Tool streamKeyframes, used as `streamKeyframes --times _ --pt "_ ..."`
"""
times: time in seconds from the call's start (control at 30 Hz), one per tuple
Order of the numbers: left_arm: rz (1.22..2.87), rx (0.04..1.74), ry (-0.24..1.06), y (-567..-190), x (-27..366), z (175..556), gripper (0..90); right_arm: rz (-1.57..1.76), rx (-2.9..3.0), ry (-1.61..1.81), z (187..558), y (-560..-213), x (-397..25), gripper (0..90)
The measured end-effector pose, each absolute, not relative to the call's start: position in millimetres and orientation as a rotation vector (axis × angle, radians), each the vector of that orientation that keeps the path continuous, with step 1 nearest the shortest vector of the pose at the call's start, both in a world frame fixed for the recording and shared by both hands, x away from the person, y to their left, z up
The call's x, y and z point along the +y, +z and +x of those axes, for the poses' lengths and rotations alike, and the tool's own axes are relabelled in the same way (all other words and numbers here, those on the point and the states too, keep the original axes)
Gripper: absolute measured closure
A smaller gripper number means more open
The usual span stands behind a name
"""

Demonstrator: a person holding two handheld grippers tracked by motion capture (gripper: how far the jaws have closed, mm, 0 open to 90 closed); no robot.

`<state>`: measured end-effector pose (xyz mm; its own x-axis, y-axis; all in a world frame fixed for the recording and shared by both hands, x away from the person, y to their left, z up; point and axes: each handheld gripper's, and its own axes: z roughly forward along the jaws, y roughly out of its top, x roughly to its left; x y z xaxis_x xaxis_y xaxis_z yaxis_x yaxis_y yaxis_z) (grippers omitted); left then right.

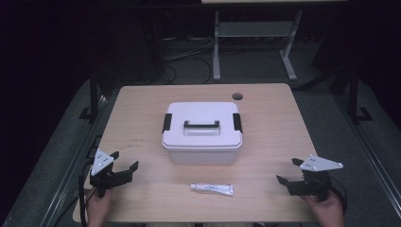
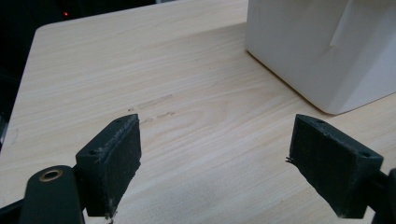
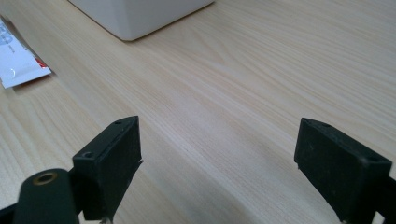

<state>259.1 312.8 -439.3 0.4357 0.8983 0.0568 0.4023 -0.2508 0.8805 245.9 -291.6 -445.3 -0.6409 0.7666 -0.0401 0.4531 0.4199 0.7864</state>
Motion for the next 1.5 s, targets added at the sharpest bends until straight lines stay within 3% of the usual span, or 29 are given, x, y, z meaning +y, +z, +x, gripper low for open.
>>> streamKeyframes --times 0.43,1.03,1.5 --pt "1.869 1.069 0.735 -439.7 311.3 260.4 16.1 0.973 2.341 0.978 244.1 -435.7 -282.1 14.3" --pt "1.845 1.08 0.75 -438.5 317.7 260.6 16.1 0.729 2.527 0.953 285.3 -357.2 -259.9 15.0" --pt "1.838 1.079 0.752 -438.8 319.3 265.3 16.1 0.603 2.64 0.877 308.4 -318.3 -236.5 14.6"
